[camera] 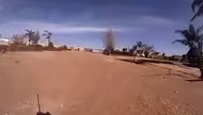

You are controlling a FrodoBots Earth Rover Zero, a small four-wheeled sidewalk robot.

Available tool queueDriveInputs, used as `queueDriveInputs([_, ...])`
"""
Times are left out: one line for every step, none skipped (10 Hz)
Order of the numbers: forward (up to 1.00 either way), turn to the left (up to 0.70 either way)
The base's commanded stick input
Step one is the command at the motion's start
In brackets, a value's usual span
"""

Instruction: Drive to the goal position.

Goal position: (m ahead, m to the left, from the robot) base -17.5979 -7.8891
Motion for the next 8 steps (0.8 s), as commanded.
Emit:
queueDriveInputs([0.0,-0.69])
queueDriveInputs([0.0,-0.69])
queueDriveInputs([0.0,-0.69])
queueDriveInputs([0.0,-0.69])
queueDriveInputs([0.0,-0.69])
queueDriveInputs([0.0,-0.69])
queueDriveInputs([0.0,-0.69])
queueDriveInputs([0.0,-0.69])
